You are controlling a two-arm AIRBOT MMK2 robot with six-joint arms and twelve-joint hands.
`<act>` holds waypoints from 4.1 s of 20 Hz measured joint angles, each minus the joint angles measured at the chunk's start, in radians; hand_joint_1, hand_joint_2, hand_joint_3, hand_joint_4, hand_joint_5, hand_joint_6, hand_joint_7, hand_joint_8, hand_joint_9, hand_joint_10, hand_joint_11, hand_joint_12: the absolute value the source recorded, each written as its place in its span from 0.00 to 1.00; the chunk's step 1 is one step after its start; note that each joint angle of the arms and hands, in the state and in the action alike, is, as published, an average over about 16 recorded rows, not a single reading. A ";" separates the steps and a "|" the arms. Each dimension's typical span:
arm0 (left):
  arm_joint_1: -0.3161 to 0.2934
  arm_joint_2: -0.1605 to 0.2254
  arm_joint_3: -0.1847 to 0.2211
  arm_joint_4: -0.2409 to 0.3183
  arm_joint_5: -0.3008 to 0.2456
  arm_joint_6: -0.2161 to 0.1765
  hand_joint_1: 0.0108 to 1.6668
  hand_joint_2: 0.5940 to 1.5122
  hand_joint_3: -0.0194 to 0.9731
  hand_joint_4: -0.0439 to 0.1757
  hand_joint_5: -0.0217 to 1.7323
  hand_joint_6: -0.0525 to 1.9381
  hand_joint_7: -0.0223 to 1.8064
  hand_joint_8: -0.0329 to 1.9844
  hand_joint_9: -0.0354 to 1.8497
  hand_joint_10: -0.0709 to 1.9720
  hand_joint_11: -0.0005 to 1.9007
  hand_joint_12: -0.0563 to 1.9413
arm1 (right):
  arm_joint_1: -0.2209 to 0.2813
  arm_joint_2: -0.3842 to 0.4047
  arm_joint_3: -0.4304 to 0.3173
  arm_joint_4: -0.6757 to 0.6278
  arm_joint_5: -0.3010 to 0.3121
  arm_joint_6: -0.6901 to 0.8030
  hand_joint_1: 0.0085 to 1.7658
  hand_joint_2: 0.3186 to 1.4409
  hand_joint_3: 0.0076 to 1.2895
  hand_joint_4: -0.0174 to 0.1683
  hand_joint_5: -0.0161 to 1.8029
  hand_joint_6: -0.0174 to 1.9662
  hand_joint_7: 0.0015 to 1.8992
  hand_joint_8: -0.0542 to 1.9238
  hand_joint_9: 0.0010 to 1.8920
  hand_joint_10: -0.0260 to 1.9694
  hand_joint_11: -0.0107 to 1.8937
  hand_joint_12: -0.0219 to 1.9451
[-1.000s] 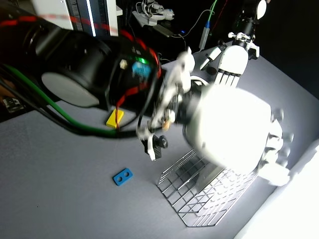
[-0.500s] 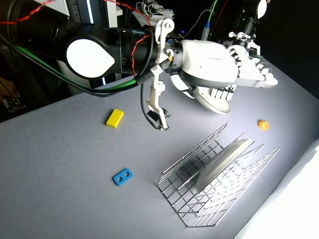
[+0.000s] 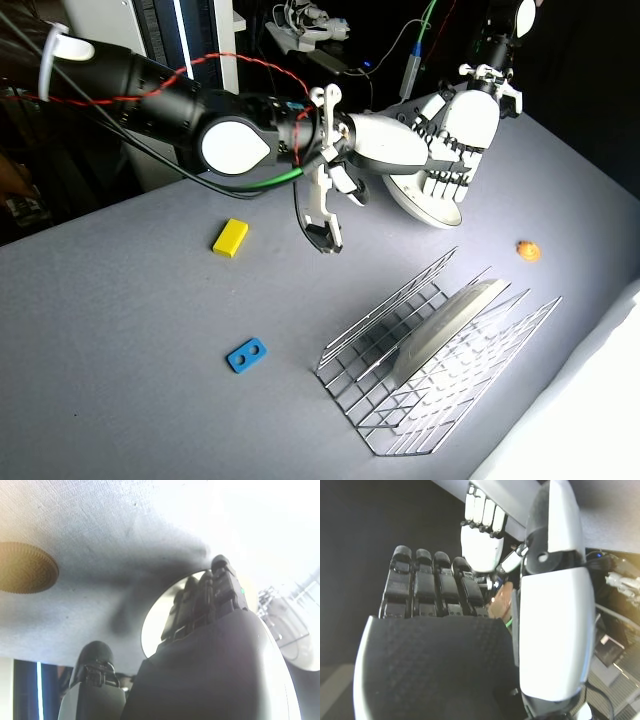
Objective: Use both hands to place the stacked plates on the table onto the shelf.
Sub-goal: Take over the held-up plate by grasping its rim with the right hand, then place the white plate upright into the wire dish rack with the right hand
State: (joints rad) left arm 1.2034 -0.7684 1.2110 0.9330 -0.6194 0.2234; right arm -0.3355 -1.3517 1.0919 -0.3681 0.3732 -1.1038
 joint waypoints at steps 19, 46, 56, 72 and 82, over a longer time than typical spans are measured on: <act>0.006 -0.001 0.002 -0.012 -0.003 0.000 0.01 0.65 0.03 0.17 0.01 0.01 0.02 0.01 0.01 0.01 0.01 0.03 | -0.045 -0.255 0.190 0.038 0.020 -0.040 0.64 0.61 0.00 0.10 0.35 0.06 0.34 0.11 0.36 0.03 0.21 0.38; -0.310 0.108 0.082 -0.066 -0.017 0.000 0.01 0.64 0.03 0.20 0.05 0.04 0.05 0.02 0.05 0.04 0.01 0.05 | 0.007 -0.088 0.039 0.032 0.055 -0.045 0.67 0.58 0.00 0.20 0.55 0.38 0.56 0.47 0.66 0.02 0.46 0.41; -0.363 0.122 0.102 -0.029 -0.030 0.000 0.01 0.64 0.03 0.20 0.05 0.04 0.06 0.02 0.05 0.04 0.01 0.06 | 0.093 0.134 -0.153 0.063 0.031 -0.013 0.68 0.58 0.00 0.18 0.57 0.43 0.58 0.46 0.65 0.02 0.45 0.41; -0.436 0.113 0.123 0.219 -0.307 -0.002 0.01 0.64 0.03 0.20 0.06 0.04 0.07 0.02 0.06 0.04 0.01 0.09 | 0.286 0.325 -0.190 0.256 -0.079 0.222 0.68 0.59 0.00 0.12 0.56 0.43 0.58 0.46 0.66 0.02 0.45 0.40; -0.631 0.094 0.109 0.436 -0.447 -0.010 0.01 0.64 0.02 0.20 0.06 0.04 0.06 0.02 0.05 0.04 0.01 0.07 | 0.345 0.312 -0.088 0.413 -0.209 0.383 0.69 0.60 0.00 0.07 0.55 0.42 0.57 0.48 0.66 0.03 0.44 0.41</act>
State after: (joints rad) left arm 0.5728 -0.6744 1.3204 1.3688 -1.0669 0.2137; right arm 0.0091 -1.0402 1.0040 0.0454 0.1642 -0.7206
